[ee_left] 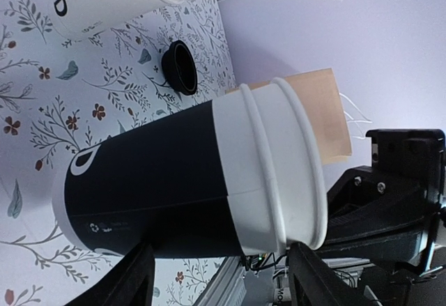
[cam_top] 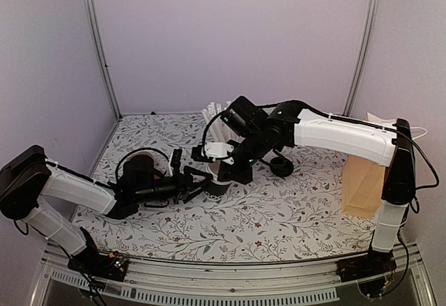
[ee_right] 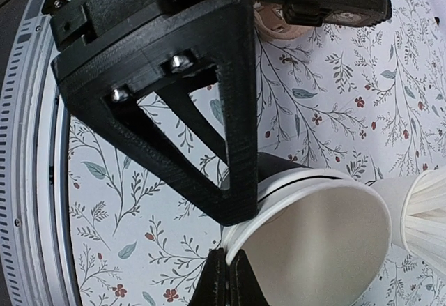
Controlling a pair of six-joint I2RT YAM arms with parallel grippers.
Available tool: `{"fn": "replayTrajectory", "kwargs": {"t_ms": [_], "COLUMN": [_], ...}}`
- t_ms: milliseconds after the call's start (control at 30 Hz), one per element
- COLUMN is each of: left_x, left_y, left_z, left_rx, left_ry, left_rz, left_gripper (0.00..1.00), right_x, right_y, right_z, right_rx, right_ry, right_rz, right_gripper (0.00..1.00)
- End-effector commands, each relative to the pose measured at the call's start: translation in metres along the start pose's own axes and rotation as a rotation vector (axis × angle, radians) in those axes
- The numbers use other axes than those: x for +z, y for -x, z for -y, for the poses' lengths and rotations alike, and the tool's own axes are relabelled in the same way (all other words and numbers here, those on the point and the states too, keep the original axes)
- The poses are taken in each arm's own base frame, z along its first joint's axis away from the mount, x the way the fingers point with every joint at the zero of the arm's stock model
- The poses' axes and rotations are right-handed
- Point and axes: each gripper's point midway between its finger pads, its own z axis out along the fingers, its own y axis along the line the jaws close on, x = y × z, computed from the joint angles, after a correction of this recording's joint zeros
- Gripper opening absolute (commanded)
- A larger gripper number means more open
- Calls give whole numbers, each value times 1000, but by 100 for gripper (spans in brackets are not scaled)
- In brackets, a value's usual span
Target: Pack the takeout coffee
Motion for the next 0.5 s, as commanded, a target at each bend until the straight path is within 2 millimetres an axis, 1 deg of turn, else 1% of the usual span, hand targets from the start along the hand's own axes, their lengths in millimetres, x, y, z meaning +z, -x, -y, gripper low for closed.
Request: {"fn": "replayTrajectory", "kwargs": {"t_ms": [0, 167, 267, 333, 433, 467], "left_x": [2, 8, 9, 7, 2, -1], "left_y": [10, 1, -5, -8, -12, -15], "left_z": [7, -11, -36, -54, -63, -70], "left_rx": [-34, -68, -119, -154, -210, -232], "left_ry": [-46, 8, 101, 152, 129, 136], "left_rz": [15, -18, -34, -33, -16, -17], "left_gripper": [67, 61, 58, 57, 55, 55], "right_x": [-4, -8, -13, -21, -31, -34], "right_y": [31, 35, 38, 45, 48, 49], "right_z": [-11, -10, -9, -8, -3, -1], "right_rx": [-60, -53, -57, -65, -95, -108], "right_ry": [27, 18, 12, 0, -33, -50], "right_rz": [98, 110, 126, 143, 141, 141], "right_gripper": [0, 0, 0, 0, 0, 0]}}
